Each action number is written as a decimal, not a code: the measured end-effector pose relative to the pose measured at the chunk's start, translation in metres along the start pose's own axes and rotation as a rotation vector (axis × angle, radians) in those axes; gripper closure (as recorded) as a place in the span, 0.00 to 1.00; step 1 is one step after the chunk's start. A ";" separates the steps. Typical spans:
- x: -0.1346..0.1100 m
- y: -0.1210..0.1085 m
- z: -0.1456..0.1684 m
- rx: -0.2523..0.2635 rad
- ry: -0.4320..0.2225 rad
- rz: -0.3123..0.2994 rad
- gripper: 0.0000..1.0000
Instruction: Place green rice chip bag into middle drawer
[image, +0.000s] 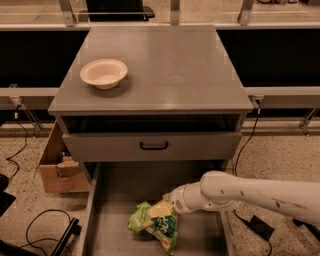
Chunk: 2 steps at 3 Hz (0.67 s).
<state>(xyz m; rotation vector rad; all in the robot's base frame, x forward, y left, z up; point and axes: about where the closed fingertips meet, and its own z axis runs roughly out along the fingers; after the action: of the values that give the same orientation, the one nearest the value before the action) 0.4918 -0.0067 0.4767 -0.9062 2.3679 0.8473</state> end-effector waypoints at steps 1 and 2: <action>0.000 0.001 0.001 -0.001 0.001 0.000 0.00; -0.002 0.003 -0.010 -0.019 -0.004 -0.010 0.00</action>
Offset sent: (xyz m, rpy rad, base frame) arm -0.0044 -0.0148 0.0235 0.0326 -0.0060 0.0346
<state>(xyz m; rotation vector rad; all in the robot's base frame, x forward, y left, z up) 0.4892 -0.0109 0.4855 -0.9222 2.3539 0.8690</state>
